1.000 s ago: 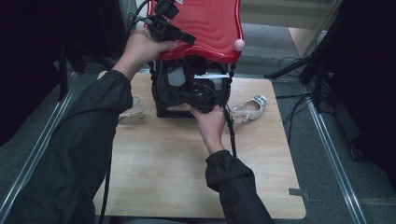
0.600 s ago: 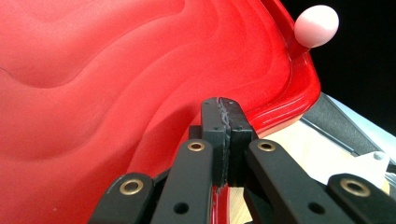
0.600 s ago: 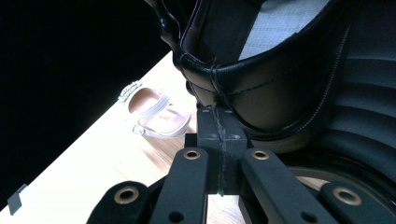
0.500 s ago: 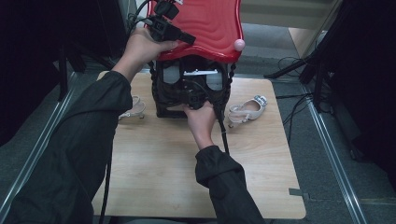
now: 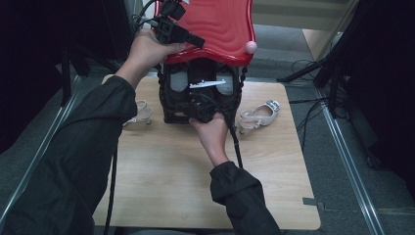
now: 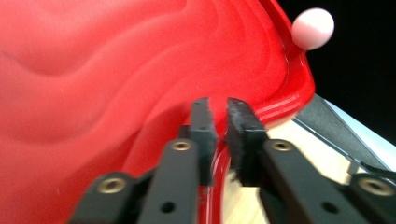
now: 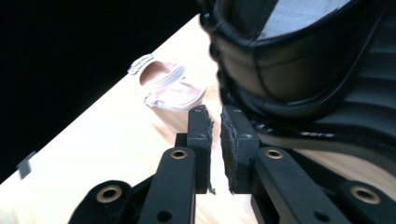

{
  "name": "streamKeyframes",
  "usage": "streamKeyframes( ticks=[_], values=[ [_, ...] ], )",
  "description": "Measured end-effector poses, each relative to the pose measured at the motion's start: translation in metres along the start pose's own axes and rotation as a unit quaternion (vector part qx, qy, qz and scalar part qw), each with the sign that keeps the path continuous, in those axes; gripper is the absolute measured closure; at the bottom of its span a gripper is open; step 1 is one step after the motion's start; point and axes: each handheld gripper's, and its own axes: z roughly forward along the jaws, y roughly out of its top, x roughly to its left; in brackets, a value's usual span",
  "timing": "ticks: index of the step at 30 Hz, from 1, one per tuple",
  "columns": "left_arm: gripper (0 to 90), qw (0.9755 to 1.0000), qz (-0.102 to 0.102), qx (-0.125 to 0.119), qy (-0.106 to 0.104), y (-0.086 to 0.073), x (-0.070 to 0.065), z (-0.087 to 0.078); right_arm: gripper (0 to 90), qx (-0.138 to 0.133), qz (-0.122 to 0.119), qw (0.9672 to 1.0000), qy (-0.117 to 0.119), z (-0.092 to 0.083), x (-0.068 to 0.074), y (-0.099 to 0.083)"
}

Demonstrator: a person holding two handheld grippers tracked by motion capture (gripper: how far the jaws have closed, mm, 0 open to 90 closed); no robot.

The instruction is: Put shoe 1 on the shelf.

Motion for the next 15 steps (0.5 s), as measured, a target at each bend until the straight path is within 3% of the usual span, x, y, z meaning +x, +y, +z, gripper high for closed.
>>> streamKeyframes(
  ticks=[2,6,11,15],
  values=[
    [68.3,1.0,0.003,0.004,0.007,-0.002,-0.003,-0.002,78.2,0.0,-0.004,1.0,0.005,-0.005,0.001,-0.003],
    [60.6,0.9999,0.0,-0.008,-0.009,-0.006,-0.007,-0.01,70.4,-0.003,-0.014,0.9997,0.017,-0.017,0.003,-0.01],
    [53.4,0.9999,0.012,-0.004,-0.011,-0.014,-0.017,-0.018,62.7,-0.004,-0.016,0.9996,0.023,-0.033,0.002,-0.026],
    [46.9,0.9998,0.014,0.002,-0.011,-0.026,-0.029,-0.019,61.4,-0.006,-0.019,0.9994,0.026,-0.048,-0.001,-0.036]
  ],
)
